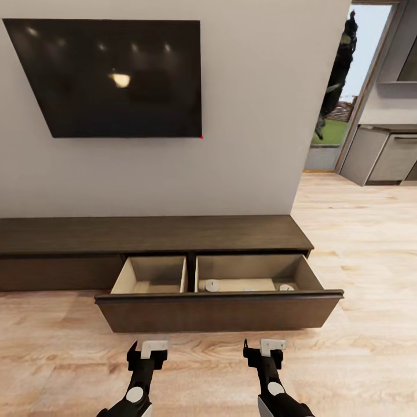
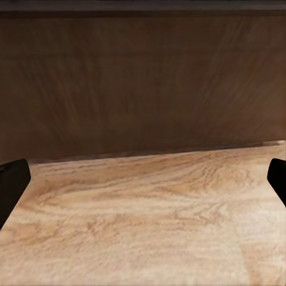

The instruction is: Place each of the two pumpkins and all three candles from the living room inside a cabinet in the living room (use any cabinet), then make sure every cabinet is closed, and position the cauldron so it is next to a table in the living room.

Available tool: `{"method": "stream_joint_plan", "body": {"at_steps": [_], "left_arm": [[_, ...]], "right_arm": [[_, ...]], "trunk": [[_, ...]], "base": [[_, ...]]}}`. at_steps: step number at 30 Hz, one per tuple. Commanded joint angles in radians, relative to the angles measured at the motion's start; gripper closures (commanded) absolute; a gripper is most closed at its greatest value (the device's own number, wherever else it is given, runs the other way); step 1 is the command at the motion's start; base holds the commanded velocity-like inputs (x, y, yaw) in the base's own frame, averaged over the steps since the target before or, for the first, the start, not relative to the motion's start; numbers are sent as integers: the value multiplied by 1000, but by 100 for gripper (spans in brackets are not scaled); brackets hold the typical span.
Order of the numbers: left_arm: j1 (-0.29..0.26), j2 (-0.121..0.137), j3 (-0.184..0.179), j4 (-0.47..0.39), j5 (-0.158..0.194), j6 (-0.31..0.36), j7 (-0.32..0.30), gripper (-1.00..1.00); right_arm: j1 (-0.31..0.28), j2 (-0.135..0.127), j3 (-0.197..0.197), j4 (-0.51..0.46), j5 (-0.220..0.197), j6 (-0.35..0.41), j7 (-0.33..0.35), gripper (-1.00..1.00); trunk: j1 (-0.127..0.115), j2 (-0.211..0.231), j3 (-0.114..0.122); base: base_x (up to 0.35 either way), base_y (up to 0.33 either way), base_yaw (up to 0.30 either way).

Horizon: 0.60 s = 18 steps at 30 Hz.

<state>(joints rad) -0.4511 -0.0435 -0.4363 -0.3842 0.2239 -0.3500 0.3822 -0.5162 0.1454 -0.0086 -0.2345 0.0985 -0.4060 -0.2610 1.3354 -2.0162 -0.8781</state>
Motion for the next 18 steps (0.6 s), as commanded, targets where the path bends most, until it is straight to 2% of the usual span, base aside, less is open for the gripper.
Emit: {"method": "stream_joint_plan", "body": {"at_steps": [1, 9, 18], "left_arm": [[-1, 1, -9, 1, 9, -4, 6, -100], [-1, 1, -8, 1, 9, -4, 6, -100], [-1, 1, -6, 1, 9, -4, 6, -100]], "right_arm": [[-1, 0, -1, 1, 10, 0, -8, -100], [-1, 0, -1, 0, 10, 0, -7, -100], [-1, 0, -1, 1, 10, 0, -7, -100]], "trunk": [[4, -8, -4], [8, -15, -7], [42, -78, -35]], "base": [[0, 0, 0], [0, 0, 0], [0, 0, 0]]}}
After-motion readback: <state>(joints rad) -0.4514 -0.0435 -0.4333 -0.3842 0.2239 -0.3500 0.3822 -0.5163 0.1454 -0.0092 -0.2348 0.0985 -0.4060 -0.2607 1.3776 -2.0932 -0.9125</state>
